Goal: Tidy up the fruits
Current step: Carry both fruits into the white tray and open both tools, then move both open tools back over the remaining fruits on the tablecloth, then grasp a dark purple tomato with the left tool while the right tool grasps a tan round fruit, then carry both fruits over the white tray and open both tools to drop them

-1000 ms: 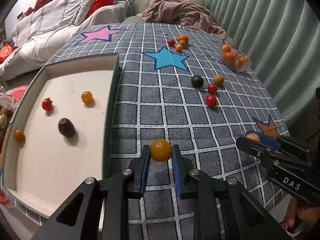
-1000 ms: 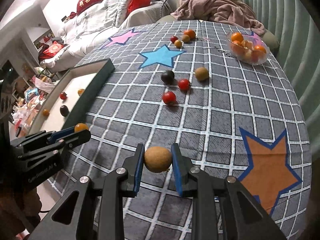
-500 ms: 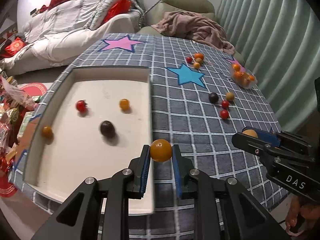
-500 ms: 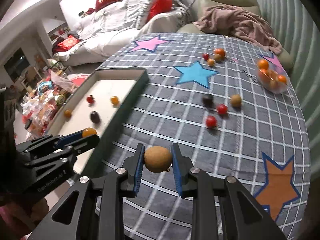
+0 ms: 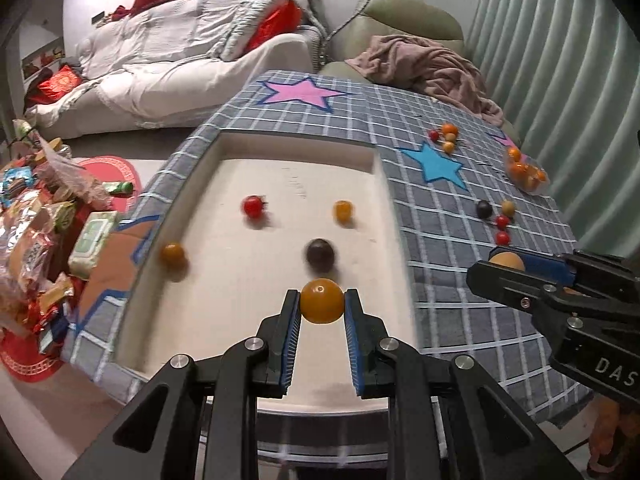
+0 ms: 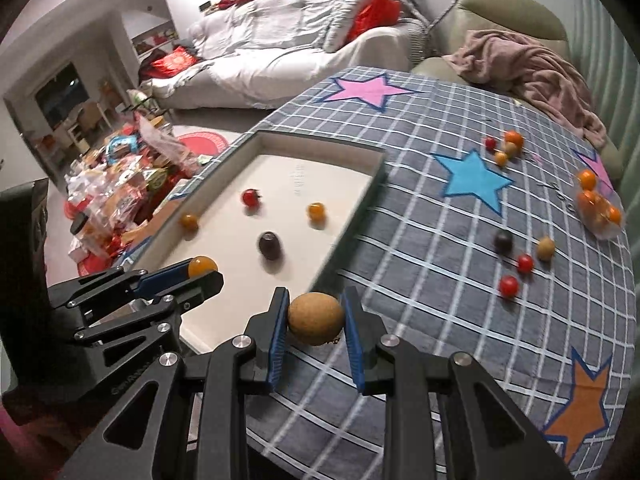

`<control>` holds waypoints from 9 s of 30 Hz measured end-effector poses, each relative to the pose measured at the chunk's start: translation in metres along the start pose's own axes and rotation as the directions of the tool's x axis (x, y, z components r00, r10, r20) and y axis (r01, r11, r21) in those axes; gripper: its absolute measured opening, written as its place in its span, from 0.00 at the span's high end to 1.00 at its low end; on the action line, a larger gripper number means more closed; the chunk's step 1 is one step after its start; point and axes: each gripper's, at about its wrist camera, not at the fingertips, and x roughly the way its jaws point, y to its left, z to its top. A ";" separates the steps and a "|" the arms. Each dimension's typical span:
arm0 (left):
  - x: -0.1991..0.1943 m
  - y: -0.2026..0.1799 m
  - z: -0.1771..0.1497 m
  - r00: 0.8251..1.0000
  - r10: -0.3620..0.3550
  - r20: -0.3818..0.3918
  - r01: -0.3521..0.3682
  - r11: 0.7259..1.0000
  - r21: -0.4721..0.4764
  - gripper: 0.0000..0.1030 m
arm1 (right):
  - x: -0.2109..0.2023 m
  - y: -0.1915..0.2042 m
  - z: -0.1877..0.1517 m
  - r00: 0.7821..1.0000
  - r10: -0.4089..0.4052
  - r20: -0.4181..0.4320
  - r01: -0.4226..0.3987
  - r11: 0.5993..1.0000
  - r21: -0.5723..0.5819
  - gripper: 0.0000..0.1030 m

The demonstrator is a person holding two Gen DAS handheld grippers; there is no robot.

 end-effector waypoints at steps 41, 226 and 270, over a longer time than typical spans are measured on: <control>0.038 0.078 -0.013 0.988 0.117 -0.099 -0.127 0.987 -0.098 0.35 | 0.079 0.053 0.002 0.986 0.022 -0.163 -0.034 0.997 -0.069 0.24; 0.043 -0.136 0.001 0.982 -0.159 -0.098 0.175 0.968 0.180 0.73 | -0.030 -0.198 -0.130 0.991 -0.120 0.059 0.085 0.909 0.407 0.57; 0.018 0.014 0.067 0.999 0.042 0.014 -0.042 0.998 0.047 0.73 | 0.006 -0.050 0.049 0.994 0.110 0.024 -0.113 0.980 0.162 0.72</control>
